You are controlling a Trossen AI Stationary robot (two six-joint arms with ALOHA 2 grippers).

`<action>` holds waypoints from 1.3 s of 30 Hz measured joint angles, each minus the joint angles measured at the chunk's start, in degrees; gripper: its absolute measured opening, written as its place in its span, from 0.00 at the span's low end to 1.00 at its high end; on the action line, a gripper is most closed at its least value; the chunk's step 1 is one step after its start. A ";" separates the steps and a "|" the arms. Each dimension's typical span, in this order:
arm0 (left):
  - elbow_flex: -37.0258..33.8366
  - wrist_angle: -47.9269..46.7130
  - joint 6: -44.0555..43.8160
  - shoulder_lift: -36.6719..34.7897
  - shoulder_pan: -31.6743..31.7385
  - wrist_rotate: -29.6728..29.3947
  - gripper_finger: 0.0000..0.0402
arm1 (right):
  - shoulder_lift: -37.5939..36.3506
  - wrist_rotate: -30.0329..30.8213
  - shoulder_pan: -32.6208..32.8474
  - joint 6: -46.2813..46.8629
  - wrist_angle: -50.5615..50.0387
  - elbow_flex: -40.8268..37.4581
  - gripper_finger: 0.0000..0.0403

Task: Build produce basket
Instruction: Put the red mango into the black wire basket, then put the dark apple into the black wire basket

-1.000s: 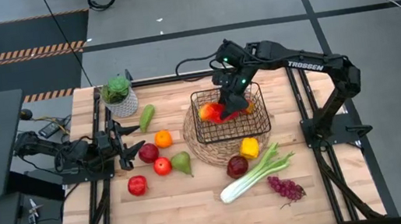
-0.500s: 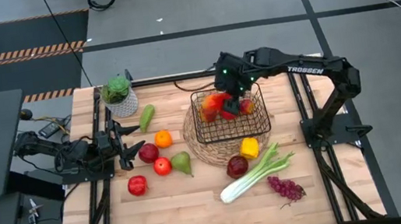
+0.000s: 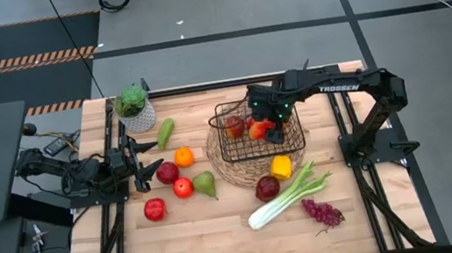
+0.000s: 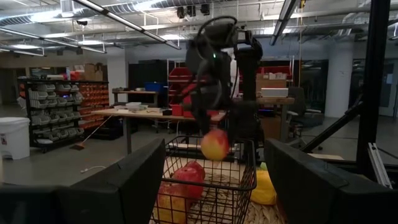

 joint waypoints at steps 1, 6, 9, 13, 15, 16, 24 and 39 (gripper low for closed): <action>0.01 0.01 -0.01 0.01 0.01 0.00 0.70 | -0.01 -0.33 0.00 0.18 0.13 -0.76 0.78; -0.01 0.02 0.00 -0.01 0.01 0.01 0.70 | -0.02 -2.83 -0.22 1.77 -0.36 -3.65 0.78; 0.00 0.00 -0.01 0.00 0.01 0.00 0.70 | -0.02 -3.45 -0.17 1.83 -1.75 -3.92 0.78; -0.01 0.00 0.00 0.01 -0.01 0.01 0.70 | -0.02 -3.48 -0.17 1.82 -1.64 -3.92 0.78; 0.01 0.00 0.00 -0.01 -0.01 -0.01 0.70 | -0.02 -3.48 -0.24 1.84 -2.07 -3.92 0.78; 0.00 0.02 0.00 0.00 0.00 0.01 0.70 | -0.02 -3.48 -0.24 1.90 -2.27 -3.92 0.78; 0.01 0.00 0.00 0.01 -0.01 -0.01 0.70 | -0.02 -3.56 -0.24 3.48 -3.35 -3.92 0.78; -0.01 0.00 -0.02 0.01 -0.01 -0.01 0.70 | -0.02 -3.20 -0.47 4.75 -5.38 -3.70 0.91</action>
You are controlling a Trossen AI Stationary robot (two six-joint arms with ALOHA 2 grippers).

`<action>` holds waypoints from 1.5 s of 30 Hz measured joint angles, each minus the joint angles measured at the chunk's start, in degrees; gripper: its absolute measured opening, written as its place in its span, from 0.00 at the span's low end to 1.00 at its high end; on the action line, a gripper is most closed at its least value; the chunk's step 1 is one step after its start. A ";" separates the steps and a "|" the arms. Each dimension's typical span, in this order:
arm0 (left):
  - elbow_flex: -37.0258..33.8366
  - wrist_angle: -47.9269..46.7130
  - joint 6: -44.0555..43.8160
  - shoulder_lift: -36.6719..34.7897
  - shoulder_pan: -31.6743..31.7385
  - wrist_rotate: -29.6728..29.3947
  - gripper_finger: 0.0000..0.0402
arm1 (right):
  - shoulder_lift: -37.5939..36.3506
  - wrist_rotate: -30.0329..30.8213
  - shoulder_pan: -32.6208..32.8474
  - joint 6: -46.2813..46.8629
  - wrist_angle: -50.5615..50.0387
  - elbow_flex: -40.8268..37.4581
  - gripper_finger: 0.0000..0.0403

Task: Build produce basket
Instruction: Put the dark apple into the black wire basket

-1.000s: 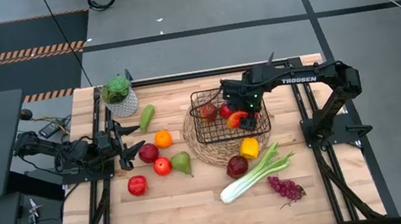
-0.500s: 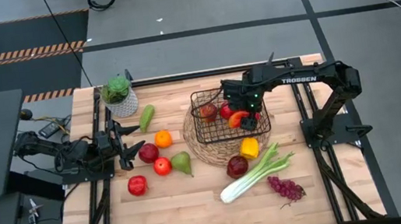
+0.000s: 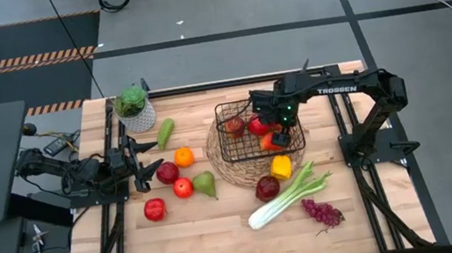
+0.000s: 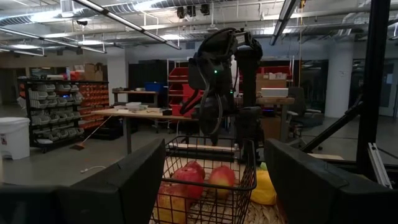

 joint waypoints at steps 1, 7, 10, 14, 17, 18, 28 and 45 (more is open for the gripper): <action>0.00 0.00 0.00 0.00 0.02 0.00 0.70 | 0.00 -0.04 -0.02 -0.11 -1.07 0.47 0.92; 0.00 0.01 0.00 0.00 0.02 0.00 0.70 | -0.06 -0.03 2.85 0.89 -4.21 6.55 0.93; 0.02 0.00 0.00 -0.02 0.02 -0.01 0.70 | -0.07 1.05 7.28 1.62 -3.68 10.00 0.91; 0.01 0.01 0.01 -0.01 0.01 0.02 0.70 | -0.15 3.48 14.54 1.68 1.92 11.29 0.90; 0.01 0.02 0.02 0.00 0.00 0.00 0.70 | -0.17 3.65 19.66 0.69 10.01 9.84 0.90; 0.00 0.00 0.00 -0.02 0.00 0.02 0.70 | -0.16 3.77 21.32 -0.11 13.34 8.83 0.90; 0.01 0.00 0.01 -0.01 0.01 0.01 0.70 | -0.07 12.08 33.25 -3.28 37.74 -4.12 0.92; 0.01 0.01 0.00 -0.01 0.00 0.00 0.70 | 17.09 17.94 37.26 -11.20 21.11 9.98 0.94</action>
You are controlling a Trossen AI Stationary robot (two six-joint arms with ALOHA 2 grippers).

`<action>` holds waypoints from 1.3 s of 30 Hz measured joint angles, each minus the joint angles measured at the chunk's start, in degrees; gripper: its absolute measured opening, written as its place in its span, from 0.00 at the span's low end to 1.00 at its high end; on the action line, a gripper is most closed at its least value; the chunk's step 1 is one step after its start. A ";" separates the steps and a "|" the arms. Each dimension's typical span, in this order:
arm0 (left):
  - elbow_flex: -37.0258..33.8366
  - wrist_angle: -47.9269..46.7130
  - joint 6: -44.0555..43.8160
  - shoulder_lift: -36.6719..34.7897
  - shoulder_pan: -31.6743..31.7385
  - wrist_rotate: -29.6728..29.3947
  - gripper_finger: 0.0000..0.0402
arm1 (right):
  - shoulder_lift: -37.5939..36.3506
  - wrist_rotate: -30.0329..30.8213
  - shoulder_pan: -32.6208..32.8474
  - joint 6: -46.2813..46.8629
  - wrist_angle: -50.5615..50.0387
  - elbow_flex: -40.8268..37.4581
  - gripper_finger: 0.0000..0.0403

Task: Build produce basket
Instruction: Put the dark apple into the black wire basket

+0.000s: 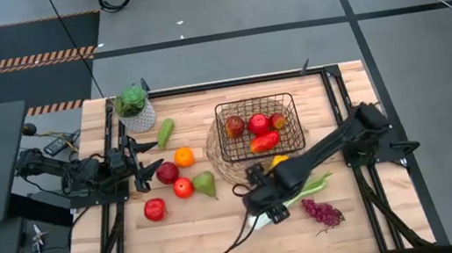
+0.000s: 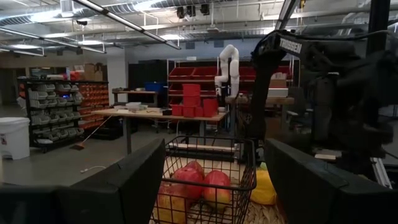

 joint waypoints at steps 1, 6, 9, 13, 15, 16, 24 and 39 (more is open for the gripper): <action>-0.01 -0.02 0.02 -0.01 0.01 0.00 0.70 | 1.29 -0.03 -0.02 -0.72 -1.92 1.63 0.94; 0.01 -0.02 0.01 -0.01 0.01 0.02 0.70 | 6.43 0.23 -0.16 -6.73 -10.40 6.91 0.94; 0.00 -0.02 0.02 -0.01 0.02 -0.01 0.70 | 8.24 0.24 -0.23 -8.79 -12.38 7.30 0.94; 0.01 -0.02 0.02 -0.01 0.01 0.01 0.70 | 9.54 0.61 -0.39 -11.02 -15.04 7.30 0.94; 0.01 -0.01 0.00 0.01 0.01 0.02 0.70 | 10.24 1.17 -0.64 -11.78 -16.05 7.30 0.94; 0.00 -0.02 0.01 0.00 0.02 -0.01 0.70 | 10.50 1.25 -0.72 -11.82 -16.41 7.23 0.94; -0.02 0.25 0.01 0.02 0.00 -0.01 0.70 | 11.85 1.06 -1.47 -14.25 -16.68 6.79 0.93; 0.01 -0.02 0.02 0.02 0.02 0.02 0.70 | 10.10 3.70 -1.77 -14.33 -19.48 11.54 0.87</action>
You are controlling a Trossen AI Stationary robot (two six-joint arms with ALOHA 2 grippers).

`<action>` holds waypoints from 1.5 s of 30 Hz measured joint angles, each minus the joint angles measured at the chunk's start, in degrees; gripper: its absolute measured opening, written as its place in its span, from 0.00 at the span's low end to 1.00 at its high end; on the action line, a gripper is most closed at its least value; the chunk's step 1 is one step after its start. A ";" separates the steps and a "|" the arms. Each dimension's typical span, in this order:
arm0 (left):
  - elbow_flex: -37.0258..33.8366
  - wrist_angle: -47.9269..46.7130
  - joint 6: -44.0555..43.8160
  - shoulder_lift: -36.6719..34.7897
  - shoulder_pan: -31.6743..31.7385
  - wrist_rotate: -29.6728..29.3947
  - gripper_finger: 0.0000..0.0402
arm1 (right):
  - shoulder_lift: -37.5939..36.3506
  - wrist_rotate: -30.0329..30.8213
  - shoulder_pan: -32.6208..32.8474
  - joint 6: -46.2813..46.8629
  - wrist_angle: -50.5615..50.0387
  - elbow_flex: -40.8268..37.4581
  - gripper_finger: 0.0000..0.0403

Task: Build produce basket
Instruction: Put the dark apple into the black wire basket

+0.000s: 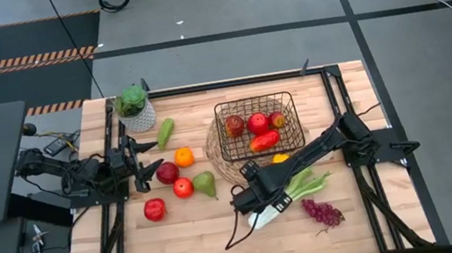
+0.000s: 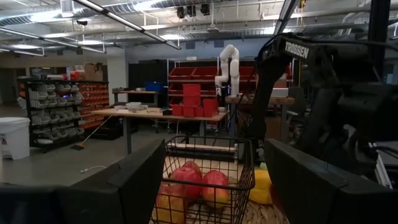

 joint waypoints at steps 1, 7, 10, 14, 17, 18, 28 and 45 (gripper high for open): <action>0.00 0.00 0.00 0.00 -0.02 0.00 0.70 | 0.00 -0.03 0.02 -0.01 -0.51 0.86 0.87; -0.01 0.00 -0.01 0.00 -0.02 0.00 0.70 | 0.02 -0.08 -0.32 2.74 -2.98 9.03 0.87; 0.00 0.00 0.00 0.00 0.01 0.00 0.70 | 0.02 -0.18 -1.09 5.86 -5.09 14.60 0.87; -0.01 0.00 0.00 0.00 0.01 0.00 0.70 | -0.13 -1.68 -3.41 12.06 -8.11 21.86 0.87; -0.01 0.00 0.00 0.00 0.00 -0.01 0.70 | -1.29 -4.08 -6.13 14.75 -9.69 24.13 0.86; 0.00 0.00 0.00 0.00 0.00 0.00 0.70 | -2.05 -4.54 -7.10 15.18 -10.16 24.15 0.86; 0.00 0.00 0.00 0.00 -0.02 0.00 0.70 | -11.50 -9.39 -12.57 14.83 -5.08 20.12 0.86; -0.02 0.00 -0.02 0.00 -0.01 -0.02 0.70 | -39.62 -29.41 -25.91 15.88 46.06 -24.30 0.87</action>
